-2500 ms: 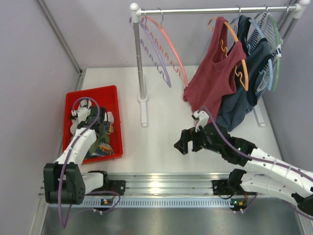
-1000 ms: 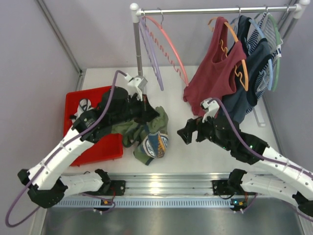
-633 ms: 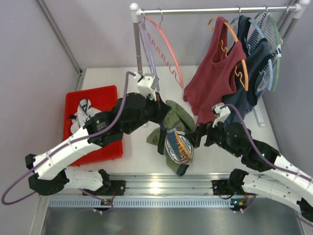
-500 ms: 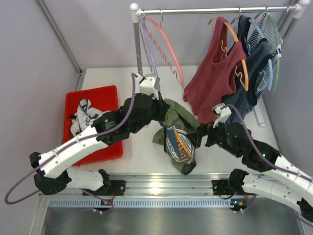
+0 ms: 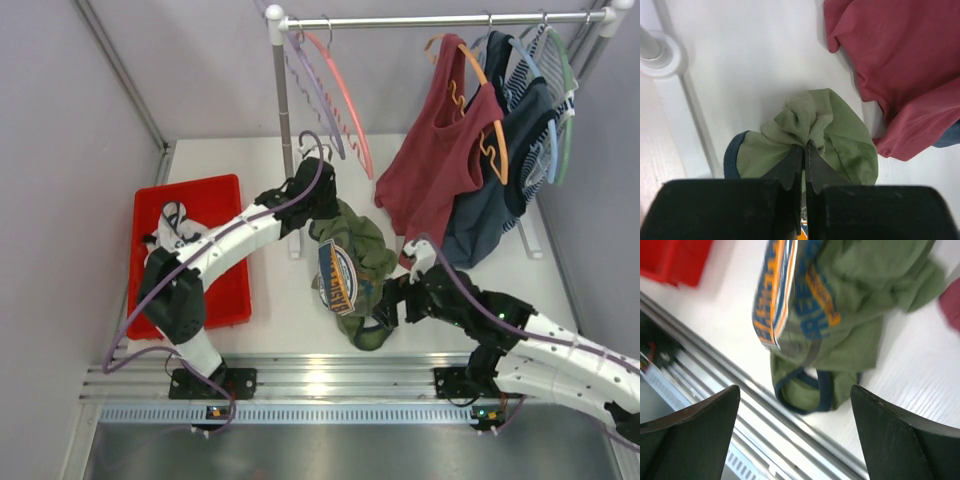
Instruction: Place the tank top on the hanger
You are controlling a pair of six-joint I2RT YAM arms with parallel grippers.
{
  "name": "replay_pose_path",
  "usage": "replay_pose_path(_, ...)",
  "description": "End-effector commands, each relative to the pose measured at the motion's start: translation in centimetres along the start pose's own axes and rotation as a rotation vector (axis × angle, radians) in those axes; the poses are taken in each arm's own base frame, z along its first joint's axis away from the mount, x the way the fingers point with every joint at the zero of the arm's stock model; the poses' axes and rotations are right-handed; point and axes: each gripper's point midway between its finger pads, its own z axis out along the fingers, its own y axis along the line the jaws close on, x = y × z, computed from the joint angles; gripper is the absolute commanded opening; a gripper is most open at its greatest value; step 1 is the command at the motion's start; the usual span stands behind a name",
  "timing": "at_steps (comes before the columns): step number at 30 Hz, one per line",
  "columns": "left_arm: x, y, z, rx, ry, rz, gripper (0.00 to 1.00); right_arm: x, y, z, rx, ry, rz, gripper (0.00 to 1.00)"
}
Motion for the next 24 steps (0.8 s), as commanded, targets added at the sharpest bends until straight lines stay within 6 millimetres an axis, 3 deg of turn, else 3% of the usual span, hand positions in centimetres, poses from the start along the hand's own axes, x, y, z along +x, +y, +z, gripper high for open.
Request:
replay_pose_path(1,-2.9,-2.7,1.0,0.116,-0.052,-0.036,0.0,4.9,1.0,1.9,-0.05,0.139,0.017,0.9)
replay_pose_path(5,-1.0,-2.8,1.0,0.151,-0.013,-0.049,0.09,7.8,2.0,3.3,-0.05,0.184,-0.029,0.87)
replay_pose_path(10,1.0,-1.5,0.6,0.142,0.004,-0.047,0.19,9.7,3.6,5.0,-0.047,0.206,-0.098,0.79)
replay_pose_path(14,1.6,-1.1,0.3,0.135,0.016,-0.036,0.19,10.2,4.4,5.8,-0.01,0.197,-0.174,0.74)
replay_pose_path(22,1.7,-1.3,-0.2,0.158,0.021,-0.019,0.27,13.2,3.8,8.5,0.037,0.269,-0.26,0.67)
replay_pose_path(24,1.7,-1.5,-0.4,0.166,0.02,-0.009,0.29,14.0,3.5,9.3,0.054,0.287,-0.279,0.61)
